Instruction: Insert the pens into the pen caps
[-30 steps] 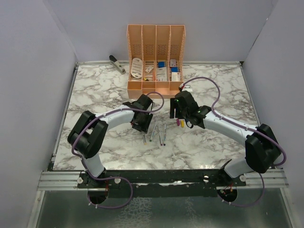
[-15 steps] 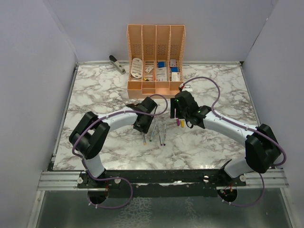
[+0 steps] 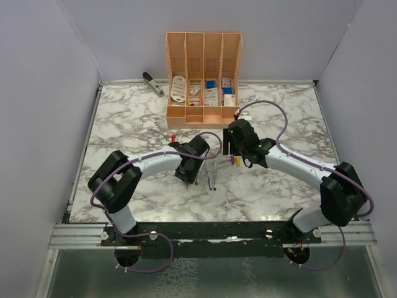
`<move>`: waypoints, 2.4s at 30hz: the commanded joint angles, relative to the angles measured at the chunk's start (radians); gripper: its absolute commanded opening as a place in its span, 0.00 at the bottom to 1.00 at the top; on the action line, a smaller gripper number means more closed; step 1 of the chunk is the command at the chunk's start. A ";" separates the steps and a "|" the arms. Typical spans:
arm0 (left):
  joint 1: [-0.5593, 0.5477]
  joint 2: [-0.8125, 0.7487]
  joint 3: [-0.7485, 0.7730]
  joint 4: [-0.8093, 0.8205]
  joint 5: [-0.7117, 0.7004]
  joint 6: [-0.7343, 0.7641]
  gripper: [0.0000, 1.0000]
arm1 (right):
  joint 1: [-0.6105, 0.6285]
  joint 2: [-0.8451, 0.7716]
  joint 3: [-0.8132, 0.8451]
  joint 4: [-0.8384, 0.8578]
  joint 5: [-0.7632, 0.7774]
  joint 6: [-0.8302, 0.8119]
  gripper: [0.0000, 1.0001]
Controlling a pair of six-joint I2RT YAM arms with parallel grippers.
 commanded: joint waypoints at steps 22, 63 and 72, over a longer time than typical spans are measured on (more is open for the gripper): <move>0.013 0.161 -0.014 -0.038 0.089 -0.041 0.36 | 0.006 -0.025 0.036 -0.012 0.052 -0.035 0.67; 0.143 0.340 0.148 0.001 0.013 -0.038 0.27 | 0.006 0.029 0.079 0.035 0.035 -0.120 0.67; 0.145 0.348 0.145 0.044 0.036 -0.036 0.18 | 0.005 0.050 0.095 0.047 0.024 -0.123 0.66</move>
